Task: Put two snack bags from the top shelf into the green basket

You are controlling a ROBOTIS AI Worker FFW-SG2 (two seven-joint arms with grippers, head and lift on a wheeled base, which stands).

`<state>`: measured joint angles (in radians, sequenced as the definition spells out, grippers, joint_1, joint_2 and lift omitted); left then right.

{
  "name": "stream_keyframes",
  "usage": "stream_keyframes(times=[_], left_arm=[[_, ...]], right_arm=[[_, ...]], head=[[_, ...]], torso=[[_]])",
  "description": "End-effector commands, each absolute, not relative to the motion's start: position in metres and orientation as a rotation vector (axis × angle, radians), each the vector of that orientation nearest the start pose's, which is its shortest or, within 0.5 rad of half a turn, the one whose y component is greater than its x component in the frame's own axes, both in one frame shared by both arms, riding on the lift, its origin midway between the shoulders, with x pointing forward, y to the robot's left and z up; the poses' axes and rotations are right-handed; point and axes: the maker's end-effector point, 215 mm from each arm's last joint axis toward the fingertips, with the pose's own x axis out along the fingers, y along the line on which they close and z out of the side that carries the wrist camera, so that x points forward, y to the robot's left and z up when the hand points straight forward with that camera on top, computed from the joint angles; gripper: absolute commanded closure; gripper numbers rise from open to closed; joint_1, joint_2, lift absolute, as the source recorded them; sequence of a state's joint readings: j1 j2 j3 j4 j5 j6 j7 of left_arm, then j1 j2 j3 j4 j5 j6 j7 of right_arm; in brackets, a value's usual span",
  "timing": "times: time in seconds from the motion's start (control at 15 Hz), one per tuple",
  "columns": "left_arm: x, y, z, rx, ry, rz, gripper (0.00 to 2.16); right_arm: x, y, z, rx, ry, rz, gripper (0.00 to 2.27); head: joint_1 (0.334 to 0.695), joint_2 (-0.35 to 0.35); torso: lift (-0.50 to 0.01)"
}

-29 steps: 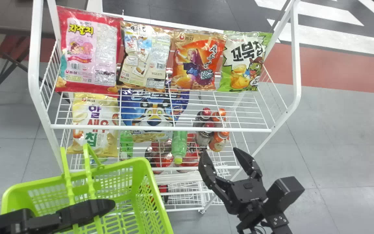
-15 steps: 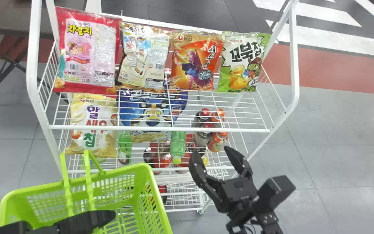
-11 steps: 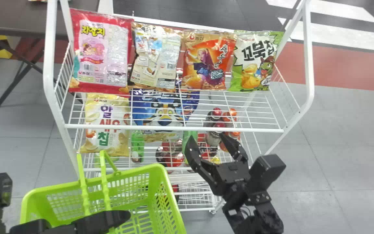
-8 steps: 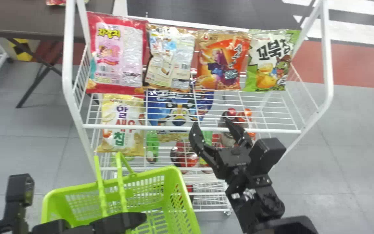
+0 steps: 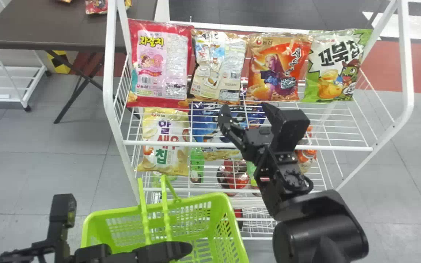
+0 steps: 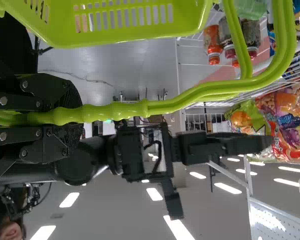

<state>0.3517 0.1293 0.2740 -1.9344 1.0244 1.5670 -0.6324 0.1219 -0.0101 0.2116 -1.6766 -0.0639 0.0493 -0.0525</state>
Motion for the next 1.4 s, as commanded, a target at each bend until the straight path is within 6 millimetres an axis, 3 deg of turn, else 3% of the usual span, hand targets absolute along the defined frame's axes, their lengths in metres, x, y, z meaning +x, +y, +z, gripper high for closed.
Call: stream_keyframes(times=[0.0,0.33,0.6,0.73,1.0,1.13,1.33], left_arm=[[0.243,0.063,-0.404,-1.153,1.103,-1.005,2.15],[0.236,0.066,-0.406,-1.176,1.115,-1.007,2.14],[0.234,0.062,-0.411,-1.176,1.146,-1.021,2.15],[0.231,0.062,-0.413,-1.172,1.155,-1.021,2.15],[0.228,0.065,-0.414,-1.173,1.163,-1.018,2.15],[0.228,0.066,-0.414,-1.175,1.162,-1.017,2.15],[0.228,0.066,-0.415,-1.176,1.163,-1.015,2.15]], right_arm=[[0.565,-0.113,-0.366,0.032,0.089,0.162,0.10],[0.606,-0.103,-0.378,-0.021,0.125,0.166,0.10],[0.622,-0.109,-0.384,-0.037,0.129,0.157,0.09],[0.643,-0.108,-0.384,-0.060,0.131,0.163,0.09],[0.679,-0.093,-0.377,-0.152,0.138,0.205,0.07],[0.687,-0.083,-0.379,-0.184,0.153,0.233,0.07],[0.689,-0.086,-0.402,-0.217,0.212,0.250,0.45]], head=[[0.695,-0.070],[0.695,-0.067],[0.695,-0.050],[0.695,-0.058],[0.695,-0.049],[0.695,-0.037],[0.695,-0.020]], torso=[[-0.001],[-0.001],[-0.001],[-0.001],[-0.001],[-0.001],[-0.001]])
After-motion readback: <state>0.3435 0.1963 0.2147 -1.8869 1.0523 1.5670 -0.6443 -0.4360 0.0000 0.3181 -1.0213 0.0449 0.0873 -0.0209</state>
